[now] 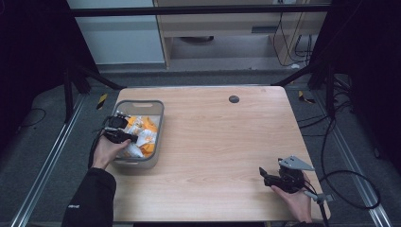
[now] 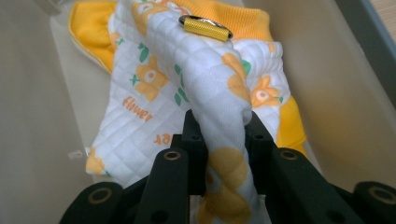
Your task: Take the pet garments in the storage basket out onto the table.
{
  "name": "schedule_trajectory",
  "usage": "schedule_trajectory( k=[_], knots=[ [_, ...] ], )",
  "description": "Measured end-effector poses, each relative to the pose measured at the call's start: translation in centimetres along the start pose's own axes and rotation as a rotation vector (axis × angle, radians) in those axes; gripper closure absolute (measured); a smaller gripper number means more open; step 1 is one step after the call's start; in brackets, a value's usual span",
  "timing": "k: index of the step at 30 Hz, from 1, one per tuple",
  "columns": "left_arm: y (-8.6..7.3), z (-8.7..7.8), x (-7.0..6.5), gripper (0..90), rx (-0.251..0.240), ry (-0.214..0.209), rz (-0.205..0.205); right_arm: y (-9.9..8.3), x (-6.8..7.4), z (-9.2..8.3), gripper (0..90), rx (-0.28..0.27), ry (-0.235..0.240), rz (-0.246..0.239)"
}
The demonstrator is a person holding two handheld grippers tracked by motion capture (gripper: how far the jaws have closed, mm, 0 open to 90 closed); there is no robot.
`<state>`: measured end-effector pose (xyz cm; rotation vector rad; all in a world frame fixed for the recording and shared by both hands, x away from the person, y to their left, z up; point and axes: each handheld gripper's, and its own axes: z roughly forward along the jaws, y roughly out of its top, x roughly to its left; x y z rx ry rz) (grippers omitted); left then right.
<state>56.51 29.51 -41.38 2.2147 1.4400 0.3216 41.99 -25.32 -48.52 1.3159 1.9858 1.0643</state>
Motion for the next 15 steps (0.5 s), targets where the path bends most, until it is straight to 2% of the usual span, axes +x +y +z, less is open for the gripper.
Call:
schedule_trajectory(
  k=[6,15],
  knots=[
    [0.3,-1.0,-0.2,75.8,-0.017,0.005,0.014,0.0,0.0,0.0,18.1,-0.002,-0.002,-0.003],
    [0.6,-2.8,0.1,76.1,-0.045,0.008,0.014,0.0,0.0,0.0,18.1,-0.003,-0.002,-0.003]
  ],
)
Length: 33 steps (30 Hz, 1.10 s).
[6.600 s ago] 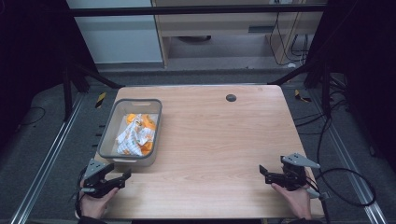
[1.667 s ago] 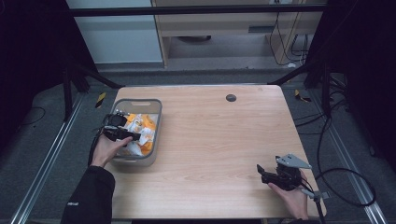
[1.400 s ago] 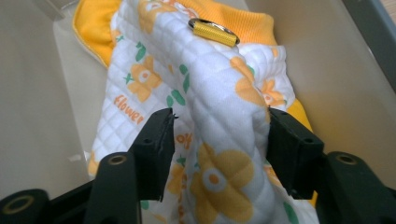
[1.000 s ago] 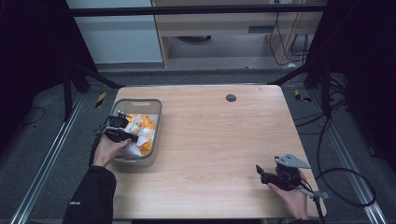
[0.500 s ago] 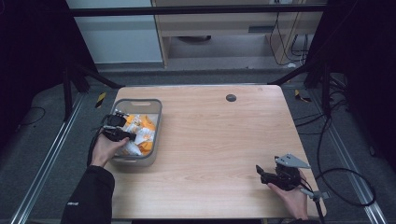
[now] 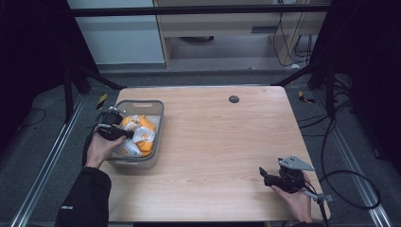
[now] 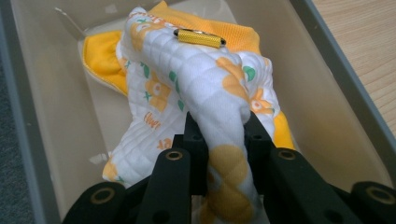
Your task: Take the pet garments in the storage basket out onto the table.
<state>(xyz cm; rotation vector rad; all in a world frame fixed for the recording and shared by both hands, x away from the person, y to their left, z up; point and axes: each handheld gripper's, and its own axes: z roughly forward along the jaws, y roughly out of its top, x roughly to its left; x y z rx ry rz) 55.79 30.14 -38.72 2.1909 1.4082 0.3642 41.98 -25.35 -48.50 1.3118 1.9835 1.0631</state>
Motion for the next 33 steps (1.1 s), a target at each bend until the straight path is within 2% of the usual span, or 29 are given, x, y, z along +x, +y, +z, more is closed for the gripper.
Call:
schedule_trajectory(
  k=[13,33],
  knots=[
    [0.3,-2.0,0.1,76.1,-0.043,0.008,0.007,0.0,0.0,0.0,18.1,-0.002,0.000,0.000],
    [1.1,-4.9,-1.0,76.1,-0.122,-0.001,0.041,0.0,0.0,0.0,18.0,-0.003,-0.002,-0.005]
  ],
)
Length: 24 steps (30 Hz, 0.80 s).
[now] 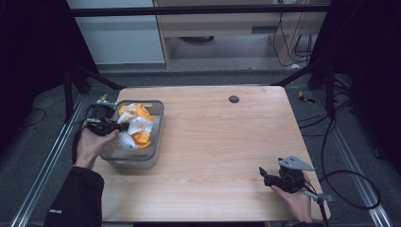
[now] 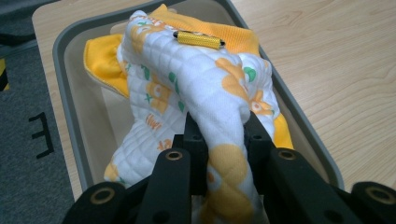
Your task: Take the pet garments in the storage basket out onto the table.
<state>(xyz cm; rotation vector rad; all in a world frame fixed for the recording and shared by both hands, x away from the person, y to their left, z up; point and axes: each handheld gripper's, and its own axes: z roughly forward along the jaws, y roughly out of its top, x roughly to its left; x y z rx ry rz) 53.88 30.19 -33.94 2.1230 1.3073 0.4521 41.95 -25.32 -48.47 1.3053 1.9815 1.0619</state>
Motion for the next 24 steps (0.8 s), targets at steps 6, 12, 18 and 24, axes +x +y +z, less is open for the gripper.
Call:
schedule_trajectory(
  k=[6,12,18,24],
  knots=[
    [0.4,-0.7,-0.6,76.2,-0.012,-0.002,0.017,0.0,0.0,0.0,17.9,0.000,0.000,0.001],
    [0.7,-1.4,-1.1,76.1,-0.017,-0.011,0.042,0.0,0.0,-0.1,17.7,-0.002,0.003,0.008],
    [0.9,-2.3,-1.5,76.1,-0.027,-0.012,0.058,0.1,0.1,-0.1,17.7,-0.003,0.004,0.010],
    [1.3,-3.5,-2.4,76.1,-0.048,-0.026,0.089,0.1,0.1,-0.1,17.7,-0.004,0.004,0.009]
  ],
)
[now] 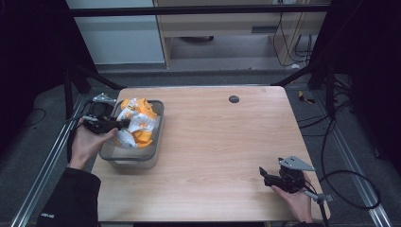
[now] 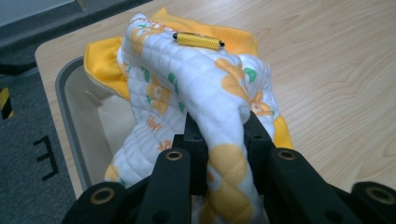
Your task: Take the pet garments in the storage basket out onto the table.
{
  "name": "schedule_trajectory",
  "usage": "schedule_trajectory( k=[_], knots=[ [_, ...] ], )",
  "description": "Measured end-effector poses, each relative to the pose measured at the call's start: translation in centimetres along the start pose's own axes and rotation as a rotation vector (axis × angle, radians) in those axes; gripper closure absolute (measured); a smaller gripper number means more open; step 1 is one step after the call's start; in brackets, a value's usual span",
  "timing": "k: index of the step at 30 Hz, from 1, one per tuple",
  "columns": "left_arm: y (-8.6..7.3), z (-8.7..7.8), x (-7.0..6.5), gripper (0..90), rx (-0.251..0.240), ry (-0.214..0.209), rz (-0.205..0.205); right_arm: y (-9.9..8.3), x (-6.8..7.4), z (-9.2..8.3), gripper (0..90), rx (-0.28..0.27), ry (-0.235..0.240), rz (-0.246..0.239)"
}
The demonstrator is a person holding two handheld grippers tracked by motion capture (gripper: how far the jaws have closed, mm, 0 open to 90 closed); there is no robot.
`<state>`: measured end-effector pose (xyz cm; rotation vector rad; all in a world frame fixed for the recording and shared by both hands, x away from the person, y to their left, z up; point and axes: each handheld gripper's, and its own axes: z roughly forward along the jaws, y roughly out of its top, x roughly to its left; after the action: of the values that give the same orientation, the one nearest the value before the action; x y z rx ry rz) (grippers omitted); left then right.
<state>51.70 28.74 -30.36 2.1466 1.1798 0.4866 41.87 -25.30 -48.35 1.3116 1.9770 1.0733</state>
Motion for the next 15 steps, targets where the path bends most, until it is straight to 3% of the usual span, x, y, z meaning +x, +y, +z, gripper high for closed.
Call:
schedule_trajectory(
  k=[15],
  knots=[
    [1.3,-1.5,-3.8,76.1,-0.016,-0.059,0.126,0.0,-0.1,0.0,17.5,-0.008,-0.004,-0.009]
  ],
)
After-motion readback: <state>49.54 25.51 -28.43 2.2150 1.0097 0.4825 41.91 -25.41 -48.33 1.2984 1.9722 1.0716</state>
